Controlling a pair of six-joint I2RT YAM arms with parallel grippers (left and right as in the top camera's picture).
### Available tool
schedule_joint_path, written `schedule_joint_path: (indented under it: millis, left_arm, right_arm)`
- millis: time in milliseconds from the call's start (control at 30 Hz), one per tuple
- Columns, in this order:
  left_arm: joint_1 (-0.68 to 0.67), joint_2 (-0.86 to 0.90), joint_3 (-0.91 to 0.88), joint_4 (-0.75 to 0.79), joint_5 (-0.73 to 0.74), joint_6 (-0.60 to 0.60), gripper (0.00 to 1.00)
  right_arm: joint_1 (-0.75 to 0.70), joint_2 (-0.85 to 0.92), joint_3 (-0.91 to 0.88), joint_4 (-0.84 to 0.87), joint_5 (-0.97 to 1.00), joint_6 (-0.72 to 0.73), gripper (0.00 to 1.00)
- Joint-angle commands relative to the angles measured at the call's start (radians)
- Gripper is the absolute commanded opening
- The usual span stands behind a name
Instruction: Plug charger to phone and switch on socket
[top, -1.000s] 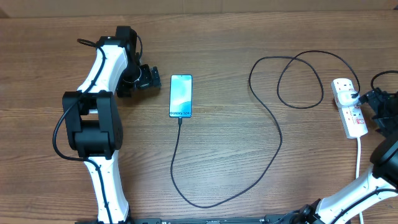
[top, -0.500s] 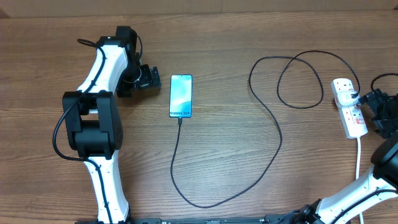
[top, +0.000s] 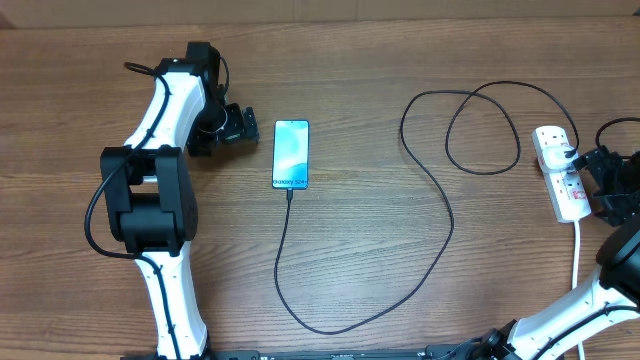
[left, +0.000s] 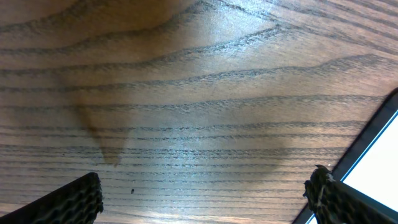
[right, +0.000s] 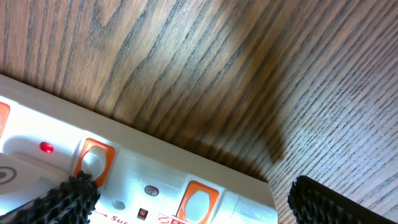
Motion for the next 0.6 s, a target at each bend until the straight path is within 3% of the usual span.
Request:
schedule_joint_path:
  millis: [0, 233, 567]
  left_arm:
    - [-0.005, -0.002, 0.000, 0.001, -0.004, 0.000, 1.00]
    - [-0.005, -0.002, 0.000, 0.001, -0.004, 0.000, 1.00]
    - [-0.005, -0.002, 0.000, 0.001, -0.004, 0.000, 1.00]
  right_arm:
    - [0.024, 0.013, -0.030, 0.003, -0.029, -0.013, 1.00]
    - [0.024, 0.013, -0.014, -0.004, -0.029, -0.013, 1.00]
    - [0.019, 0.013, 0.166, -0.114, 0.029, -0.013, 1.00]
